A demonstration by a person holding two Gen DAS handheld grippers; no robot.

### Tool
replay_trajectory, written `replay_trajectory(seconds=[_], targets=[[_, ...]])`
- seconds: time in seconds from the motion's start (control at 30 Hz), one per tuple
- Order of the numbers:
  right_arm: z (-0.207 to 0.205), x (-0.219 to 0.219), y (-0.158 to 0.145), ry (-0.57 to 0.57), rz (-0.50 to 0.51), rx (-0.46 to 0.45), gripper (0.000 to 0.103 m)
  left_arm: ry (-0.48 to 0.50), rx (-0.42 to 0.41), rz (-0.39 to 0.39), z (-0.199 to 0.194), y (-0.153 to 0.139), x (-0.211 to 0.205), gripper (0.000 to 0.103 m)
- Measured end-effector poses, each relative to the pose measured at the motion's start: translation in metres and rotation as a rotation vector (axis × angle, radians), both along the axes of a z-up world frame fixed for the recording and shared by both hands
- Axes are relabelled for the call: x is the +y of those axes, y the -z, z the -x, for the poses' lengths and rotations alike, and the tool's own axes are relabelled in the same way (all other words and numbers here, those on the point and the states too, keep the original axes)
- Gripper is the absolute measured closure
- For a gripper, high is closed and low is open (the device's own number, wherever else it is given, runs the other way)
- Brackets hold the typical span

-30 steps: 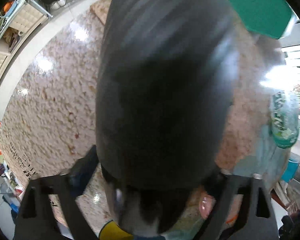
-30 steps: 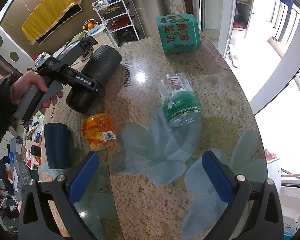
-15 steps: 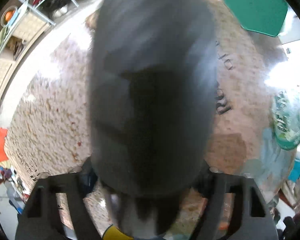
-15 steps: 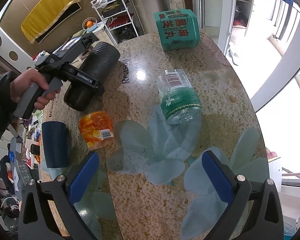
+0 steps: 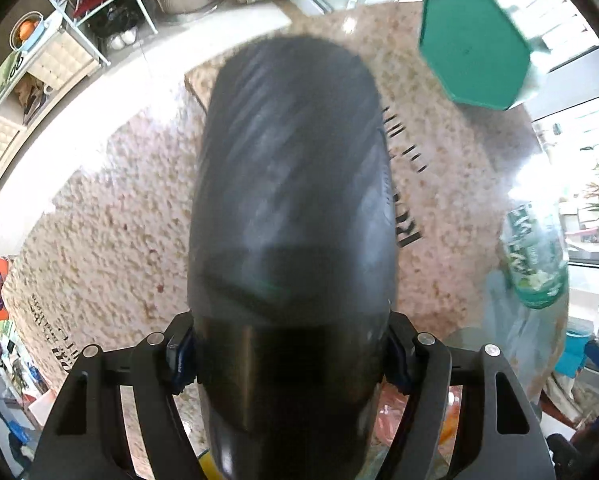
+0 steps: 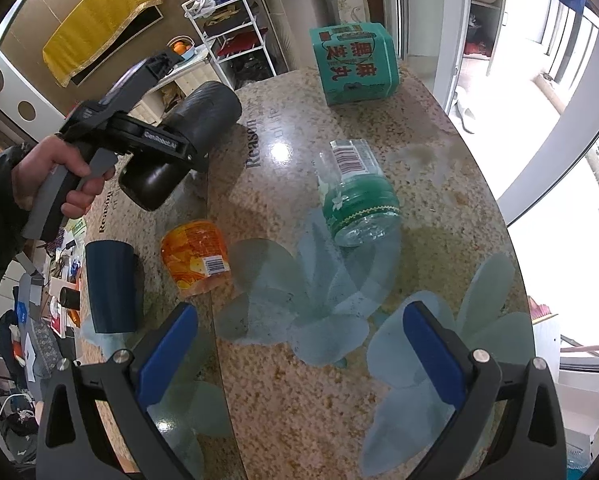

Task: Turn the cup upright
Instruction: 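Lift the black tumbler off the table with the left tool, then carry the held tumbler with the left tool toward the right tool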

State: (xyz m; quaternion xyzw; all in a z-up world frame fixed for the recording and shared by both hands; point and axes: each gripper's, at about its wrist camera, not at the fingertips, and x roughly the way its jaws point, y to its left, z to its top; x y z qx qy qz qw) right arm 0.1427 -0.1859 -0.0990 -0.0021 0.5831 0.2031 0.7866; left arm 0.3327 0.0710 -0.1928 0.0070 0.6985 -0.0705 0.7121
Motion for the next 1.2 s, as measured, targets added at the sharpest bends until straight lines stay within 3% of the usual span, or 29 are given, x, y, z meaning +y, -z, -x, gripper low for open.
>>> replay_trajectory(seconds=[0.23, 0.53, 0.8, 0.97, 1.2], targets=[[0.008, 0.005, -0.014, -0.013, -0.002, -0.036, 0.0, 0.003, -0.072, 0.041, 0.016, -0.028, 0.012, 0.028], [0.024, 0.001, -0.03, 0.002, -0.004, -0.076, 0.0, 0.005, -0.165, 0.079, 0.055, -0.09, 0.007, 0.028], [0.048, -0.009, -0.049, 0.034, -0.004, -0.132, 0.0, 0.061, -0.257, 0.111, 0.141, -0.149, -0.027, 0.028], [0.064, -0.021, -0.053, 0.081, 0.007, -0.149, 0.0, 0.069, -0.27, 0.17, 0.2, -0.155, -0.044, 0.028], [0.091, -0.037, -0.044, 0.143, 0.027, -0.14, 0.0, 0.058, -0.238, 0.174, 0.276, -0.129, -0.071, 0.028]])
